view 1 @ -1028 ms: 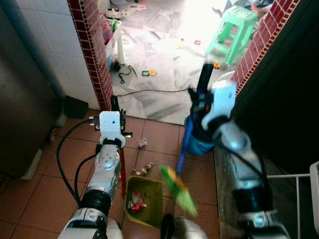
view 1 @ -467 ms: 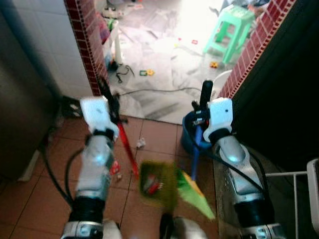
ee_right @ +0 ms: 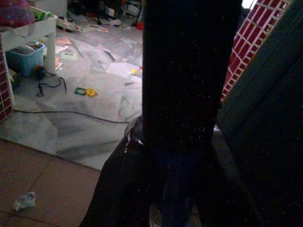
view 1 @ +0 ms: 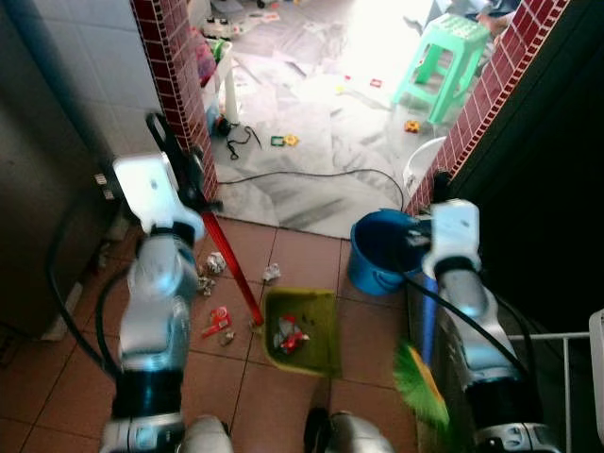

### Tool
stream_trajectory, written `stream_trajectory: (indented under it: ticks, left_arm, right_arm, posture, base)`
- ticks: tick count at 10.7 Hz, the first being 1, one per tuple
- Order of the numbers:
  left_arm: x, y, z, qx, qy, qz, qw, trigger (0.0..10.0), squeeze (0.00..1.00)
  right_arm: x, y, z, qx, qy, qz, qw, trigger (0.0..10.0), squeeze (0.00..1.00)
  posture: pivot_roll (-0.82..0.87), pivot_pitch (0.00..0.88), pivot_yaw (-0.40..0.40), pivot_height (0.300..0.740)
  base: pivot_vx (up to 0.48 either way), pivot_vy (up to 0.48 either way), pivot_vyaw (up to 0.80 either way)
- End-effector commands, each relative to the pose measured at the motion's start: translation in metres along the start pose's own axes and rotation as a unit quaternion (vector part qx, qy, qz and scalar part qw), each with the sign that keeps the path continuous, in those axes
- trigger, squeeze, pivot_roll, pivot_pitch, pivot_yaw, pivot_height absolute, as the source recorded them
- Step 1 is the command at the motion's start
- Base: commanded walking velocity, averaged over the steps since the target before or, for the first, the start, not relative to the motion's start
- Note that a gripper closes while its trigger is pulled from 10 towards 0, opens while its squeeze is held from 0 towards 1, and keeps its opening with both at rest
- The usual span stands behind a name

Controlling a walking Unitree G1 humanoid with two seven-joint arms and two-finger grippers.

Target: Sweep floor

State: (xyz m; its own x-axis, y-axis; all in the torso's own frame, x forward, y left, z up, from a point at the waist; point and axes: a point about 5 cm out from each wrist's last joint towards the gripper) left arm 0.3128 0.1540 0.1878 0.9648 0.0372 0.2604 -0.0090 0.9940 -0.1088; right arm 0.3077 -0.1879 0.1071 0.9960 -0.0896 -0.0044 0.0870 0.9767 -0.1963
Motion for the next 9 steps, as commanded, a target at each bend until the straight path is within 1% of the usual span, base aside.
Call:
stream_trajectory:
  ticks: [1,2,3,4,5,7,9]
  left_arm:
    - [0.013,-0.006,0.04,-0.031,-0.073,-0.003,0.997,10.0,0.0]
    - [0.019,-0.003,0.053,-0.046,-0.086,0.008,0.995,10.0,0.0]
    - [0.026,-0.002,0.069,-0.051,-0.107,0.012,0.993,10.0,0.0]
    - [0.032,-0.002,0.081,-0.05,-0.125,0.013,0.991,10.0,0.0]
    - [0.036,0.0,0.087,-0.054,-0.134,0.02,0.989,10.0,0.0]
    - [0.044,-0.002,0.097,-0.061,-0.149,0.024,0.987,10.0,0.0]
    - [0.048,-0.005,0.099,-0.066,-0.15,0.022,0.986,10.0,0.0]
  right_arm:
    - [-0.002,0.004,-0.003,0.016,0.002,0.005,1.0,10.0,0.0]
    - [-0.001,0.008,-0.004,0.024,0.002,0.009,1.0,10.0,0.0]
    - [-0.001,0.009,-0.004,0.017,-0.001,0.011,1.0,10.0,0.0]
    - [0.0,0.009,-0.006,0.02,0.003,0.011,1.0,10.0,0.0]
    - [0.0,0.009,-0.009,0.022,0.009,0.012,1.0,10.0,0.0]
    - [0.001,0.011,-0.011,0.022,0.015,0.018,0.999,10.0,0.0]
    - [0.001,0.012,-0.011,0.025,0.014,0.024,0.999,10.0,0.0]
  posture:
    - [-0.03,0.023,-0.051,0.74]
    - [-0.03,0.025,-0.051,0.74]
    - [-0.03,0.027,-0.05,0.74]
    - [-0.02,0.03,-0.05,0.74]
    - [-0.03,0.035,-0.048,0.74]
    - [-0.03,0.033,-0.046,0.74]
    - [-0.04,0.034,-0.043,0.74]
  base:
    - [0.0,0.0,0.0]
    - [0.0,0.0,0.0]
    - [0.0,0.0,0.0]
    - [0.0,0.0,0.0]
    - [0.0,0.0,0.0]
    - [0.0,0.0,-0.71]
    - [0.274,0.0,-0.71]
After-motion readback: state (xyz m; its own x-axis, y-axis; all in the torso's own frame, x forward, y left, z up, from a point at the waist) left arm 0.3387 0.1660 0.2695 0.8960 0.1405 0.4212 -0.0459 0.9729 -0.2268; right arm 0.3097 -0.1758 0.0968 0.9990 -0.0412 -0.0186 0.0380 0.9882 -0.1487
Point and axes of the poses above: a point about 5 cm out from each wrist's last joint towards the gripper, its own x axis pointing out of the wrist towards the gripper, its own z axis along the axis of the wrist's last joint, y = z × x, and after that the axes turned 3 degrees about x, right-handed
